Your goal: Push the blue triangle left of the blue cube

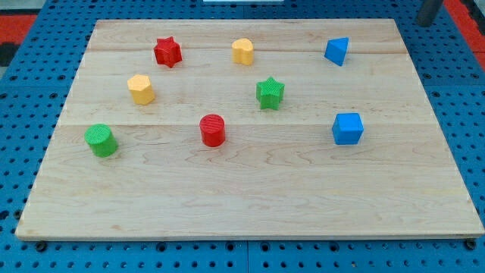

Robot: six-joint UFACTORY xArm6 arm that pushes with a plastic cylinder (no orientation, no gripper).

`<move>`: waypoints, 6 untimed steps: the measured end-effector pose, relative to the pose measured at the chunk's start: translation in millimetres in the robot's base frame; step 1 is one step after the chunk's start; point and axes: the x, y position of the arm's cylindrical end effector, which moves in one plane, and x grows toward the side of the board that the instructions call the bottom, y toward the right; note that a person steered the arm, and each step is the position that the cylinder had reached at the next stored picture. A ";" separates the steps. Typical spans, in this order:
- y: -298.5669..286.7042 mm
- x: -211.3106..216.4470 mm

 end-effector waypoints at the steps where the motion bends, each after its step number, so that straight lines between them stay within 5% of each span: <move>1: -0.3 0.0; 3: -107.1 1.7; 4: -127.8 48.8; 6: -163.6 71.1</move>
